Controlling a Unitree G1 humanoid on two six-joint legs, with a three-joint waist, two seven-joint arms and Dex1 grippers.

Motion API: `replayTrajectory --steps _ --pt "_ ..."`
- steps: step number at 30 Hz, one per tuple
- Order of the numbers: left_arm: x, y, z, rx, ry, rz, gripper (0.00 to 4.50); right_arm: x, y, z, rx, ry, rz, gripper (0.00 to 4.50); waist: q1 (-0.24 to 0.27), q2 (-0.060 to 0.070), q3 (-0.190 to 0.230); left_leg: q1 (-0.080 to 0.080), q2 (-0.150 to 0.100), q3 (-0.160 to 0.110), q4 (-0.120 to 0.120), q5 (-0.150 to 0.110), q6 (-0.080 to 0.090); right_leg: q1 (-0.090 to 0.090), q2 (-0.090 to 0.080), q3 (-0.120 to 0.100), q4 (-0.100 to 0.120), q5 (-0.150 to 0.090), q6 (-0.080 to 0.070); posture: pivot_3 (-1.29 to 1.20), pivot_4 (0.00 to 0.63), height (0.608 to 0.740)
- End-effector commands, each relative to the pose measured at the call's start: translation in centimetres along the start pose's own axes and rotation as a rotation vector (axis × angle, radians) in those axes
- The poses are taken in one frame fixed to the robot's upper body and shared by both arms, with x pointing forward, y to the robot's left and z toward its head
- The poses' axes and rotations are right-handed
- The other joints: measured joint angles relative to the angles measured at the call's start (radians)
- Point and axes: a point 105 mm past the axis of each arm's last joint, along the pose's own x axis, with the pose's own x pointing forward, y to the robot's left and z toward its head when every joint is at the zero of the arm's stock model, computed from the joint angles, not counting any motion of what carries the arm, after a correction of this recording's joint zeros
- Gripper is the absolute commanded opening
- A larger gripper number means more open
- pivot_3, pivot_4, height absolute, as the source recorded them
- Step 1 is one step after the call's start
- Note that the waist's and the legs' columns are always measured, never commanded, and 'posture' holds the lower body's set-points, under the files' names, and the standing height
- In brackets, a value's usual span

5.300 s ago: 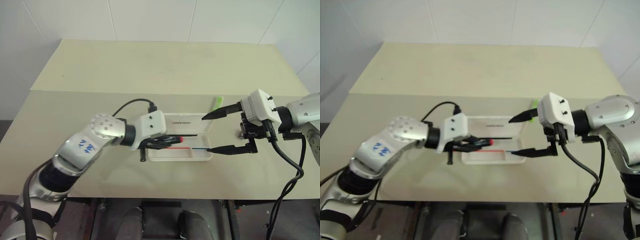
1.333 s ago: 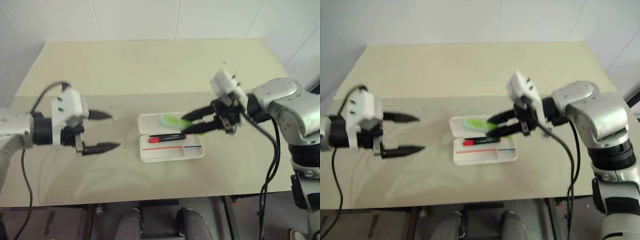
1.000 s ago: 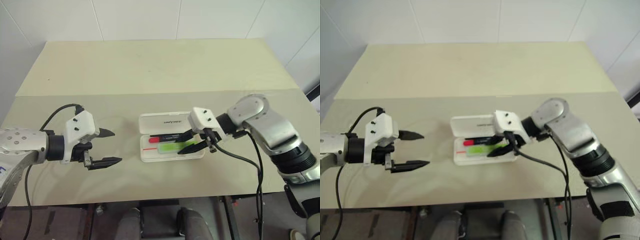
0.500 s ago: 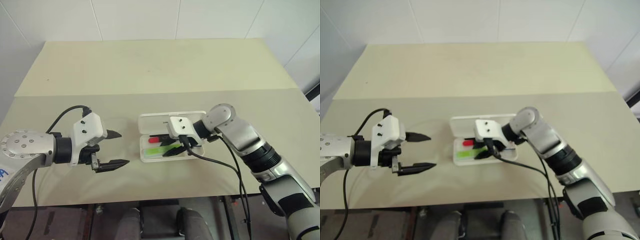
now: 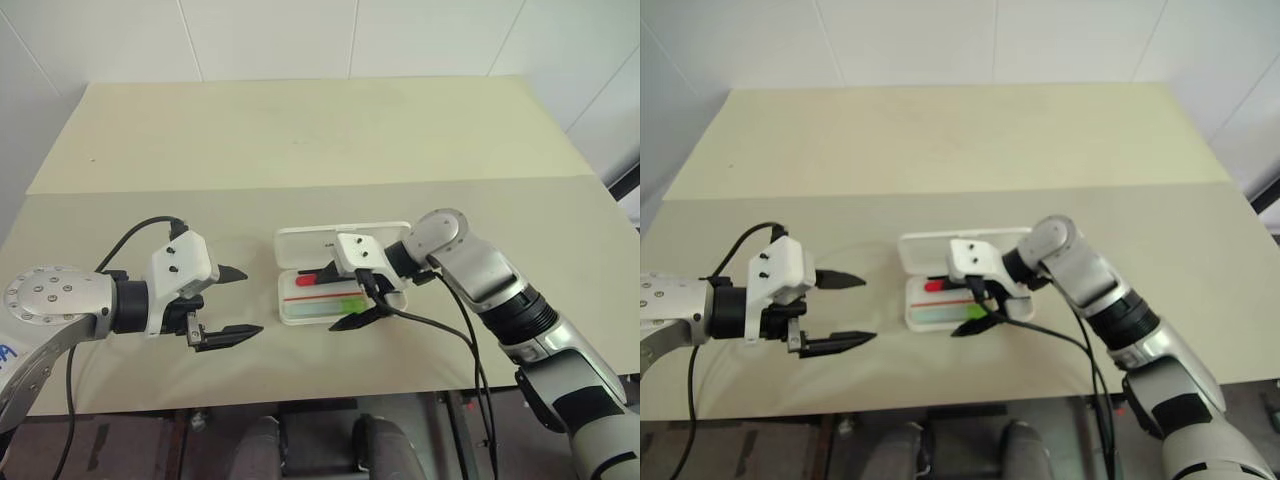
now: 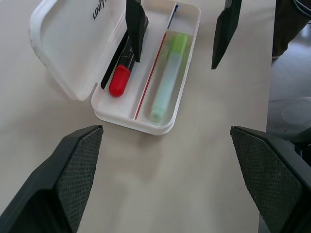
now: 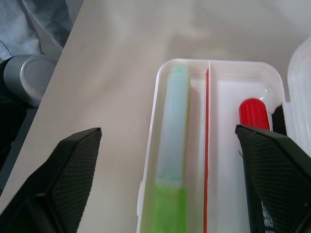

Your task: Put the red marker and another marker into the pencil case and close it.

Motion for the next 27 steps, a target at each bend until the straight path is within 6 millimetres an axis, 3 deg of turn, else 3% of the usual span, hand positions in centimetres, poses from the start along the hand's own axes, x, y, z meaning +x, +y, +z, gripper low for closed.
replayTrajectory --steps 1,3,6,9,14,24,27 --pt "-0.6 -0.3 2.1 0.088 -0.084 -0.019 4.5 -5.7 1.6 1.7 0.011 -0.105 0.004 4.49 0.012 0.0 0.0 0.0 0.0 0.0 0.0 0.0 0.0 0.0 0.0 0.0 -0.001 0.0 0.0 0.0 0.15 0.74" --pt "-0.6 -0.7 3.0 0.109 -0.133 -0.049 4.5 -9.4 2.1 1.0 0.086 -0.127 -0.067 4.49 0.028 0.0 0.0 -0.001 0.0 0.0 0.0 -0.001 0.0 0.001 0.0 -0.001 -0.002 0.0 0.0 0.0 0.15 0.74" --pt "-0.2 -0.9 3.4 0.12 -0.153 -0.076 4.5 -14.3 0.8 -2.6 0.22 -0.026 -0.333 4.49 0.031 -0.001 0.0 0.0 0.0 0.0 0.002 -0.002 0.001 0.002 0.0 -0.001 -0.003 0.0 0.0 0.0 0.15 0.74" --pt "0.3 -1.0 3.5 0.12 -0.167 -0.097 4.5 -16.5 -0.5 -5.9 0.3 0.083 -0.511 4.49 0.018 -0.001 -0.001 0.002 0.0 0.001 0.002 -0.002 0.001 0.003 0.0 0.0 -0.006 0.0 -0.001 0.0 0.15 0.74" --pt "1.0 -0.4 3.7 0.129 -0.171 -0.107 4.5 -17.5 -3.4 -11.5 0.463 0.257 -0.773 4.49 -0.001 -0.001 -0.001 0.002 0.001 0.005 0.0 -0.001 0.0 0.0 0.001 0.003 -0.005 0.0 -0.001 0.0 0.15 0.74" --pt "1.0 -0.4 3.7 0.133 -0.17 -0.11 4.5 -17.8 -3.8 -15.0 0.614 0.345 -0.871 4.49 -0.002 0.0 0.0 0.002 0.001 0.004 0.002 -0.001 0.0 0.0 0.001 0.003 -0.001 0.0 -0.001 0.0 0.15 0.74" --pt "1.0 -0.5 3.8 0.137 -0.176 -0.111 4.5 -17.8 -3.6 -15.1 0.632 0.357 -0.865 4.49 0.003 0.0 0.0 0.002 0.001 0.004 0.002 -0.001 0.0 0.001 0.001 0.003 -0.001 0.0 -0.001 0.0 0.15 0.74"
